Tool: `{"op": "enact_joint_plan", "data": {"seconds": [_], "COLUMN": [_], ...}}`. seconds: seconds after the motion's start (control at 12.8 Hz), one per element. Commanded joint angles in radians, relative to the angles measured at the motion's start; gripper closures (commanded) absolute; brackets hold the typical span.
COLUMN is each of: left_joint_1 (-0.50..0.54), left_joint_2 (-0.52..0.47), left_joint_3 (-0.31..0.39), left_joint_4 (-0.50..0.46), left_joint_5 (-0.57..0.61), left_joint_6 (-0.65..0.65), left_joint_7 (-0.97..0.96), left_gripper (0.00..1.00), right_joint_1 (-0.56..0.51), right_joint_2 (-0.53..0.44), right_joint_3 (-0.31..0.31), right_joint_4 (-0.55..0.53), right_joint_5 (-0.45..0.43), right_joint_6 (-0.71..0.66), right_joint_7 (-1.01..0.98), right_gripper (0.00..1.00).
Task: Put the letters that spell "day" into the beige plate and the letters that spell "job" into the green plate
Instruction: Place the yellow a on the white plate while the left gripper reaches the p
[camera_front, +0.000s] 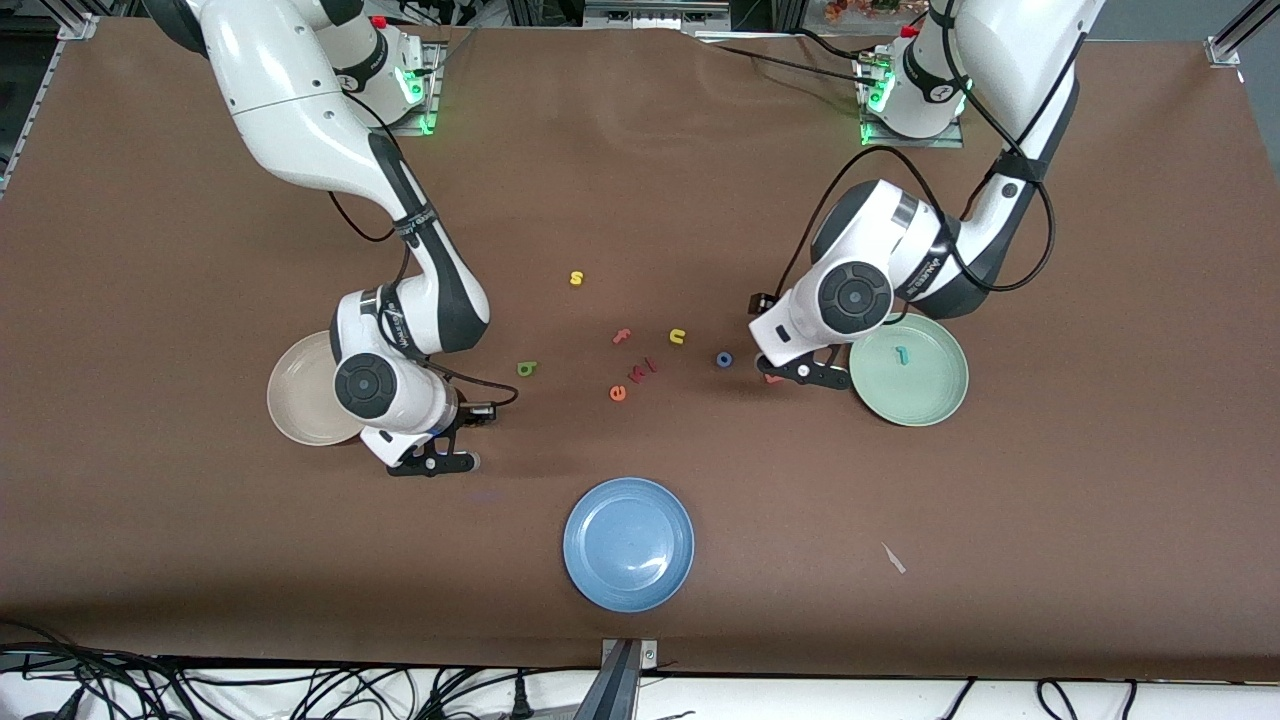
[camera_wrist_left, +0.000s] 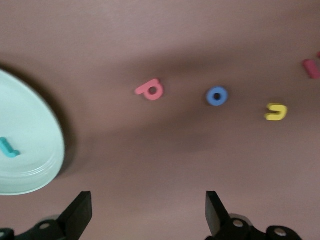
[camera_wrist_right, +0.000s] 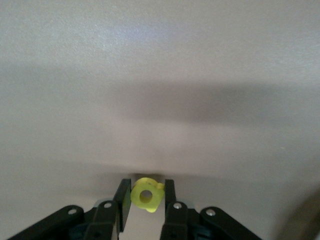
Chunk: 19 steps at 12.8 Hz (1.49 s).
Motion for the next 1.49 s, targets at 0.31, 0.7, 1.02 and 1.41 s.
{"op": "enact_joint_plan", "data": {"seconds": [0.31, 0.7, 1.02, 1.41], "left_joint_1": [-0.024, -0.052, -0.082, -0.096], "left_joint_2": [0.076, 0.113, 0.158, 0.176], "left_joint_3": [-0.010, -0.008, -0.010, -0.010], "left_joint_4": [0.063, 0.047, 0.046, 0.046], "left_joint_5": [-0.006, 0.047, 0.199, 0.353], "left_joint_6": [0.074, 0.128, 0.220, 0.258], "left_joint_7": [0.330, 0.570, 0.700, 0.730], "left_gripper": [0.00, 0.00, 0.00, 0.00], "right_joint_1": [-0.011, -0.011, -0.014, 0.003], "right_joint_2": [-0.189, -0.267, -0.282, -0.293], "right_joint_3": [-0.131, -0.217, -0.244, -0.230], "right_joint_4": [-0.148, -0.320, -0.453, -0.380], "right_joint_5": [0.015, 0.016, 0.019, 0.123], "right_joint_6": [-0.178, -0.083, 0.108, -0.001], "right_joint_7": [-0.254, -0.441, -0.519, -0.440], "right_gripper": [0.83, 0.82, 0.13, 0.00]}}
